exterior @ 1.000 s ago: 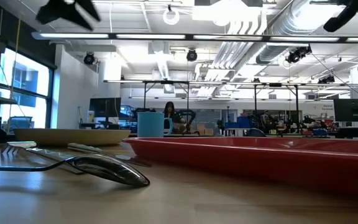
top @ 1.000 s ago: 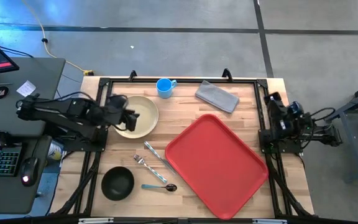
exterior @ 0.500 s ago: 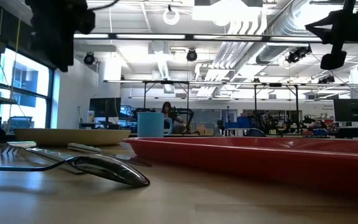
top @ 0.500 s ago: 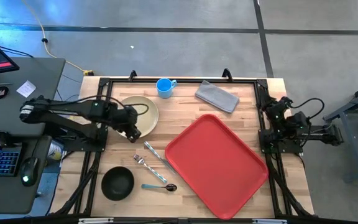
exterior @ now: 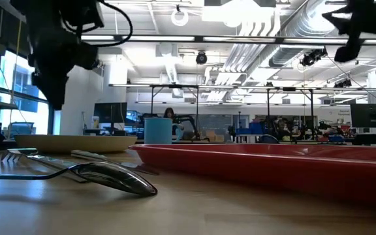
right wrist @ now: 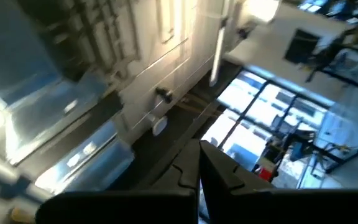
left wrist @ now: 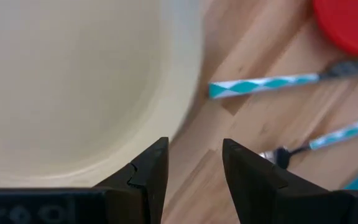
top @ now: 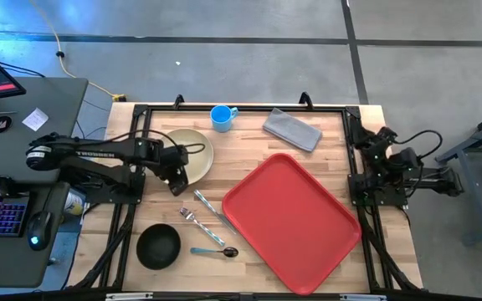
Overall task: Set up tray
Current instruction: Put the brown plate on the red tray
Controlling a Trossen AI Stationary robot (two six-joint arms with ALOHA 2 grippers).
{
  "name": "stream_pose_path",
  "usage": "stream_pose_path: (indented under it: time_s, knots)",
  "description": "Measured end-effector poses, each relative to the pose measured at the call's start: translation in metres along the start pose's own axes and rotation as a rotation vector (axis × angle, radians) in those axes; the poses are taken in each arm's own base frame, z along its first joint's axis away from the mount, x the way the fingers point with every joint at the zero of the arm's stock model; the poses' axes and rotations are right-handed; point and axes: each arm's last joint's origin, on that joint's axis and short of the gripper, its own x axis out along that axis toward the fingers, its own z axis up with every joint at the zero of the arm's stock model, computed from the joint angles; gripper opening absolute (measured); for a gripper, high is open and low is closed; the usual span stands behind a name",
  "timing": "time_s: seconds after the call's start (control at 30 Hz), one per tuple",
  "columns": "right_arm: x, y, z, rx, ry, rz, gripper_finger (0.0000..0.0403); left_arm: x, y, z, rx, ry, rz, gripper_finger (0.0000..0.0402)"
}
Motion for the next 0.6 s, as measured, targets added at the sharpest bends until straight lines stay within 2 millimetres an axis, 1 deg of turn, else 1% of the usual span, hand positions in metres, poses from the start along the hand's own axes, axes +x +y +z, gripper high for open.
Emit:
stream_pose_path:
  time_s: [0.07, 0.2, 0.3, 0.37, 0.5, 0.6]
  knots:
    - [0.009, 0.011, 0.001, -0.052, 0.073, 0.001, 0.0001, 0.002, 0.001, -0.001, 0.048, 0.006, -0.002, 0.0184]
    - [0.031, 0.029, -0.006, -0.233, 0.324, -0.096, 0.0001, 0.011, 0.002, -0.003, 0.117, 0.017, 0.002, 0.0184]
    - [0.048, 0.04, -0.014, -0.354, 0.51, -0.177, 0.0001, 0.023, 0.006, -0.008, 0.153, 0.037, 0.012, 0.0184]
    - [0.059, 0.047, -0.022, -0.418, 0.613, -0.199, 0.0001, 0.03, 0.009, -0.011, 0.163, 0.034, 0.012, 0.0184]
    - [0.078, 0.058, -0.037, -0.476, 0.777, -0.182, 0.0001, 0.04, 0.015, -0.016, 0.145, 0.009, 0.071, 0.0184]
    - [0.087, 0.061, -0.049, -0.484, 0.89, -0.177, 0.0001, 0.043, 0.018, -0.017, 0.138, -0.014, 0.114, 0.0184]
